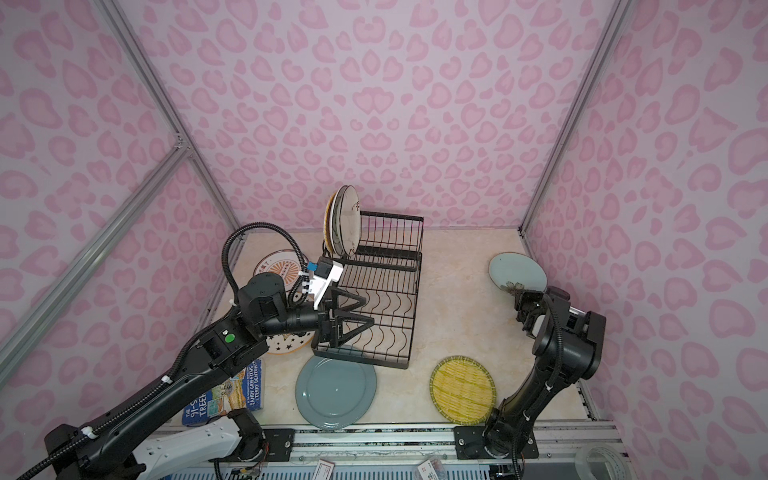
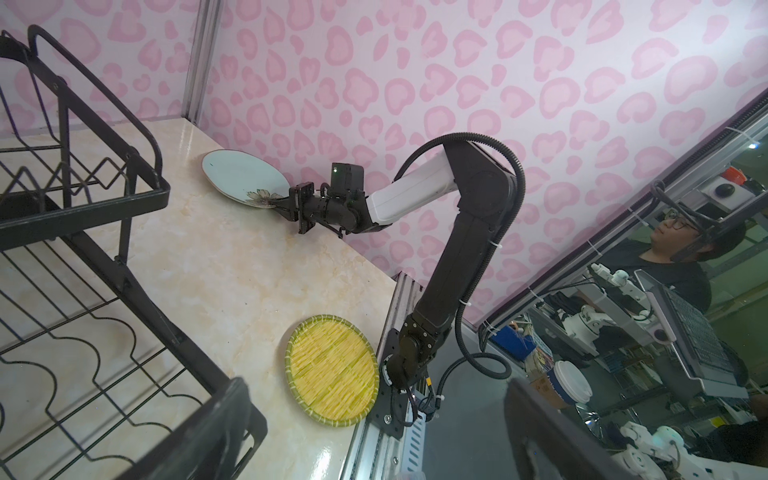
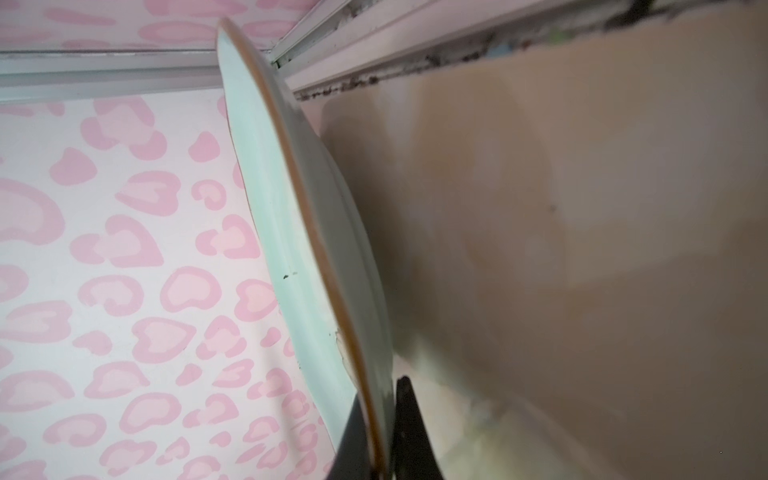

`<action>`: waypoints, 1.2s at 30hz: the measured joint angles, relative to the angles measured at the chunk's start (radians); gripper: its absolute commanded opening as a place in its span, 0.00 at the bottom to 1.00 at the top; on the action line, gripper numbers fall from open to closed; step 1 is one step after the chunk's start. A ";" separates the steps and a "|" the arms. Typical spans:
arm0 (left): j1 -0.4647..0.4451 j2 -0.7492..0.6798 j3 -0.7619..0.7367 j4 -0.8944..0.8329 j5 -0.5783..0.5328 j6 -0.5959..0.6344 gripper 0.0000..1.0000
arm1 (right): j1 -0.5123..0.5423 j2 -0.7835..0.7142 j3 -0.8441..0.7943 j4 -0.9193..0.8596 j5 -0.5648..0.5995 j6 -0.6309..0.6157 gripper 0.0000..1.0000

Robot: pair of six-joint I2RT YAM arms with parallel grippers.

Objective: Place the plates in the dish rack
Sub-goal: 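Grasp the rim of the pale green flower plate with the right gripper, then carry the pale green plate toward the rack with the right gripper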

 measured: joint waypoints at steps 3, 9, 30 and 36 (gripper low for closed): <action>0.001 0.000 0.000 0.000 -0.002 0.006 0.97 | 0.005 -0.059 -0.026 -0.014 -0.017 -0.021 0.00; 0.002 0.004 0.000 -0.002 -0.016 0.006 0.97 | 0.022 -0.204 -0.097 -0.051 -0.052 -0.062 0.00; 0.003 -0.031 0.027 -0.079 -0.175 0.056 0.97 | 0.058 -0.851 -0.343 -0.475 -0.286 -0.367 0.00; 0.003 -0.130 -0.018 -0.106 -0.260 0.010 0.97 | 0.178 -0.992 -0.357 -0.610 -0.306 -0.440 0.00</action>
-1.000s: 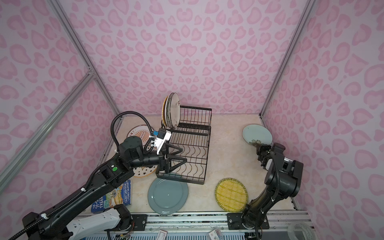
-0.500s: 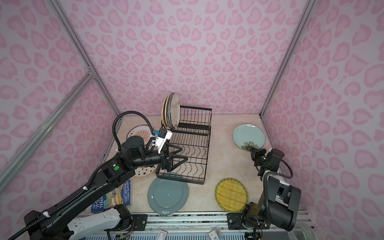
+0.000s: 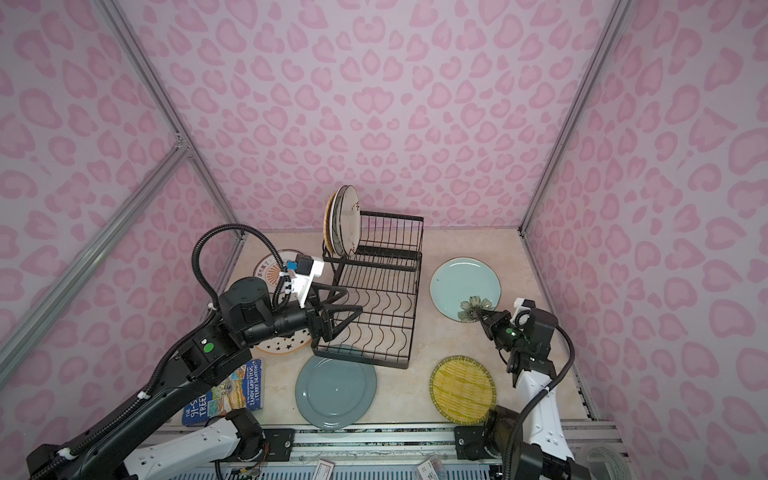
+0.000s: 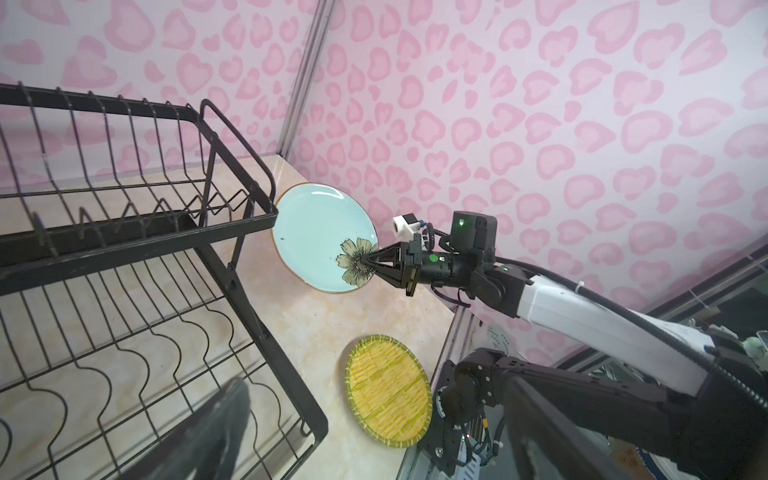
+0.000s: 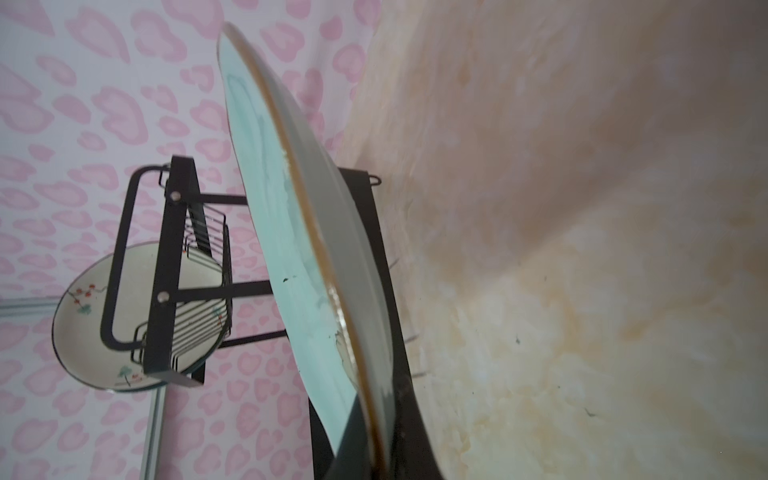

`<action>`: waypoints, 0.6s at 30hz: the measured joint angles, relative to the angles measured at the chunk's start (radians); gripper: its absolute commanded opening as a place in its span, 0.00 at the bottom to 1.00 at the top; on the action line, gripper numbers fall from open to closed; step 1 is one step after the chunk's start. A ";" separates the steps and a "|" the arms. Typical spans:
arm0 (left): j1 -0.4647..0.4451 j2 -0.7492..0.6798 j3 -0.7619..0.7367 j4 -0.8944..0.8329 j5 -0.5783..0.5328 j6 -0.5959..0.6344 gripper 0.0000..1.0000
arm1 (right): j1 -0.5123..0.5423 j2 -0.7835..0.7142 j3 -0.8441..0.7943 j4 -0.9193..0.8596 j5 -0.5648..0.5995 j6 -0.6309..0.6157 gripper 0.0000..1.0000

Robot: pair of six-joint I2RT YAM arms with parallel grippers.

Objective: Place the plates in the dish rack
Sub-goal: 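Carry the pale green plate toward the rack with the right gripper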

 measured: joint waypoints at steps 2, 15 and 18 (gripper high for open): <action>0.000 -0.047 -0.046 -0.004 -0.032 -0.045 0.97 | 0.024 -0.053 -0.008 -0.041 0.001 -0.001 0.00; -0.034 -0.020 -0.251 0.033 -0.111 -0.216 0.98 | 0.332 -0.187 0.003 -0.143 0.089 0.008 0.00; -0.065 0.042 -0.255 0.065 -0.112 -0.233 0.96 | 0.406 -0.189 0.018 -0.158 0.116 0.001 0.00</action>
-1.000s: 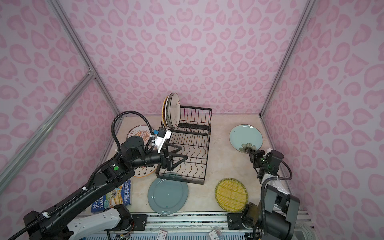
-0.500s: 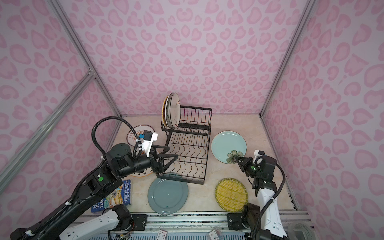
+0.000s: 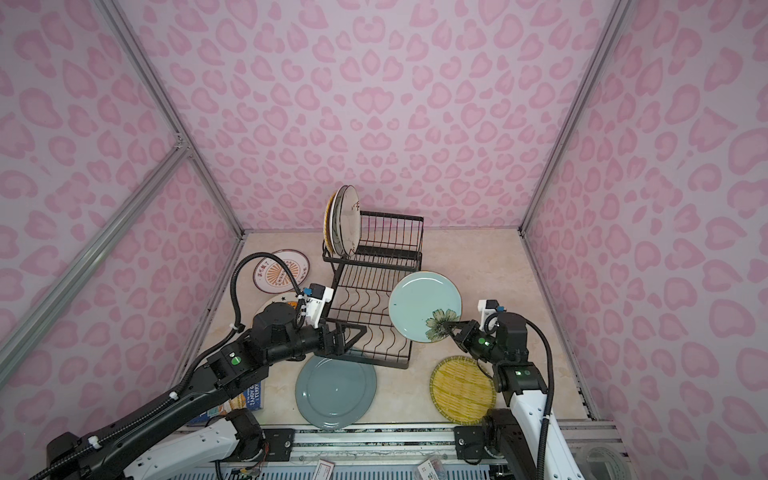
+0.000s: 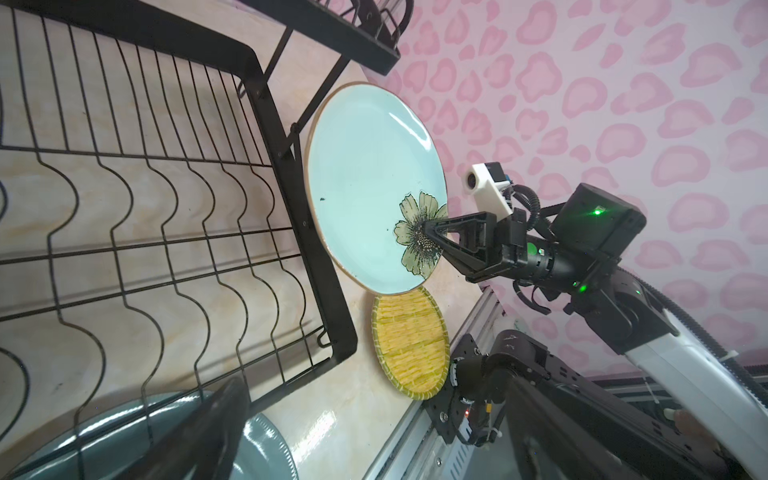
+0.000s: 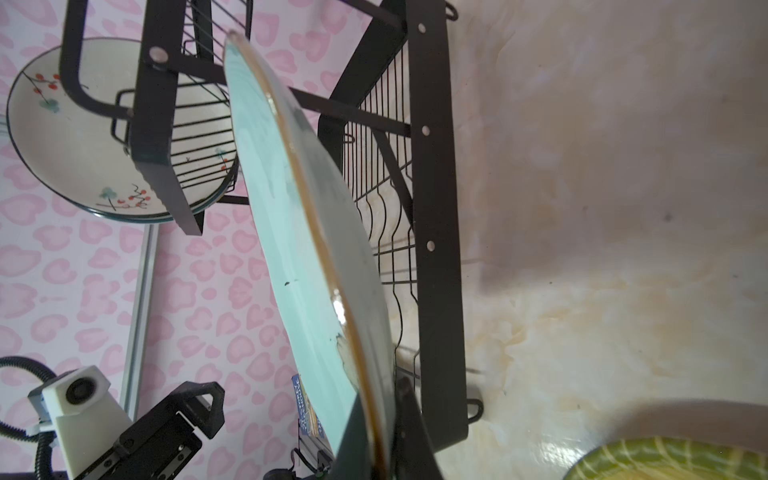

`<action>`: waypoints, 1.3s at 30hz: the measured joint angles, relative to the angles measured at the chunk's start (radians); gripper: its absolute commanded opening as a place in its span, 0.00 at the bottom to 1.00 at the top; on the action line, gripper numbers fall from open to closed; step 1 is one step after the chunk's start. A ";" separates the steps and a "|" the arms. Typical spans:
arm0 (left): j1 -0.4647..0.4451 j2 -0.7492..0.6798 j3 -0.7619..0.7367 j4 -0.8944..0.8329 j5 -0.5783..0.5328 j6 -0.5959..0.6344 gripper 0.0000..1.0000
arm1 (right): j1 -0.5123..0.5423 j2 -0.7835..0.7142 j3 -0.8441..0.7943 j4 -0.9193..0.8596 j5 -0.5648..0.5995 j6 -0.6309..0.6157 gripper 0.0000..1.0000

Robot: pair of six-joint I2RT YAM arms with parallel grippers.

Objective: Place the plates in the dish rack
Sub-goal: 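Carry the pale green plate toward the rack with the right gripper, then grasp the pale green plate rim with the left gripper beside the right gripper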

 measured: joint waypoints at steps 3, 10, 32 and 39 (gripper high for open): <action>-0.023 0.067 0.000 0.041 -0.004 -0.016 0.89 | 0.059 -0.001 0.008 -0.002 0.023 0.000 0.00; -0.040 0.177 -0.015 0.142 -0.011 -0.079 0.78 | 0.146 -0.023 0.007 -0.005 0.048 0.018 0.00; -0.013 0.341 -0.023 0.363 -0.018 -0.182 0.50 | 0.168 -0.072 0.015 -0.017 0.028 0.045 0.00; 0.021 0.364 -0.052 0.467 0.050 -0.216 0.42 | 0.177 -0.070 0.014 0.003 0.006 0.059 0.00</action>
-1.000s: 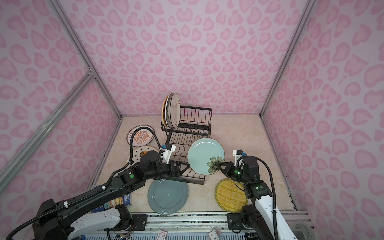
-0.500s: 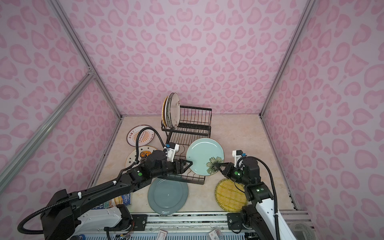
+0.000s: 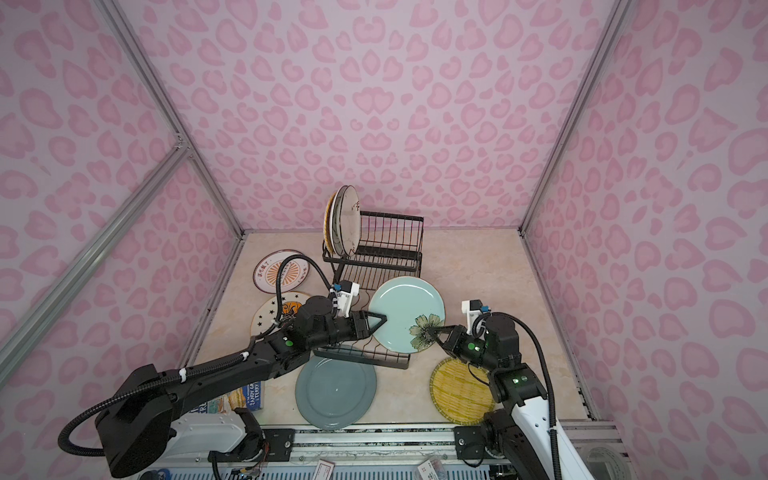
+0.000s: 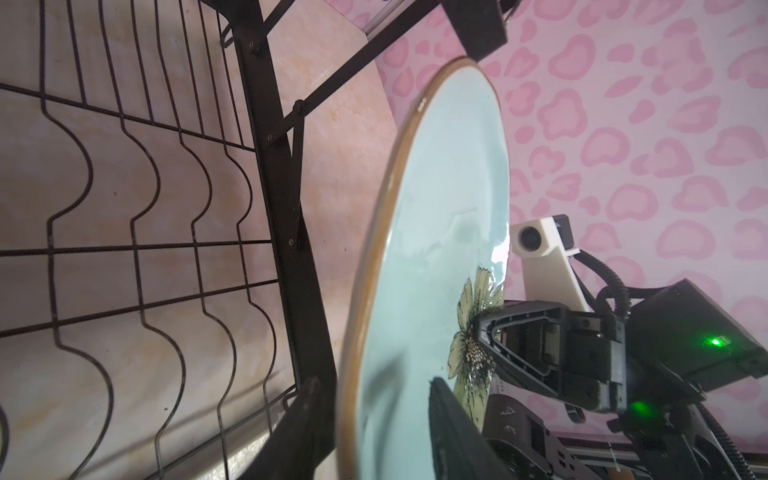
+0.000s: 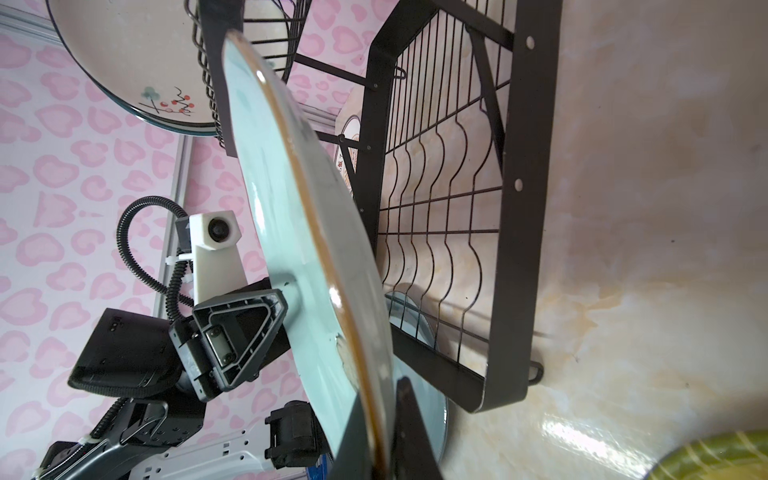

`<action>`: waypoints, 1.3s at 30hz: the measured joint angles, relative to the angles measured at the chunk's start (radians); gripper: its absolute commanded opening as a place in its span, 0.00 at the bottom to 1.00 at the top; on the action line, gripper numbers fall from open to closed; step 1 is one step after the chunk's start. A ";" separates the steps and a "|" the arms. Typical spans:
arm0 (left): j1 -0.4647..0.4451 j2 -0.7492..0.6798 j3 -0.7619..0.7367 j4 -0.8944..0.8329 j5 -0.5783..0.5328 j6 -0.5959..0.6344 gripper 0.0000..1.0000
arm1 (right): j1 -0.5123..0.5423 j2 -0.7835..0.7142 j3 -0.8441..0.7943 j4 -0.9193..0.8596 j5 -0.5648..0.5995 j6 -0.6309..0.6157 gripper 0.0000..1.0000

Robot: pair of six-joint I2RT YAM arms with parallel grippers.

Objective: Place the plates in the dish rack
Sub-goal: 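Grasp the pale green plate rim with the left gripper beside the right gripper, then open and withdraw the right gripper while the left gripper holds the pale green plate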

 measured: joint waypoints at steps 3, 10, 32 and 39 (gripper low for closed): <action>0.016 -0.002 -0.019 0.034 0.023 -0.019 0.37 | 0.002 0.005 -0.004 0.026 -0.006 0.005 0.00; 0.036 -0.002 -0.046 0.096 0.062 -0.064 0.19 | 0.011 0.031 -0.014 0.055 -0.014 0.021 0.00; 0.036 -0.300 -0.153 -0.094 -0.052 -0.101 0.04 | 0.047 0.119 -0.013 0.261 -0.069 0.022 0.45; 0.036 -0.534 -0.150 -0.354 -0.147 -0.040 0.04 | 0.048 0.129 0.033 0.294 -0.042 0.005 0.63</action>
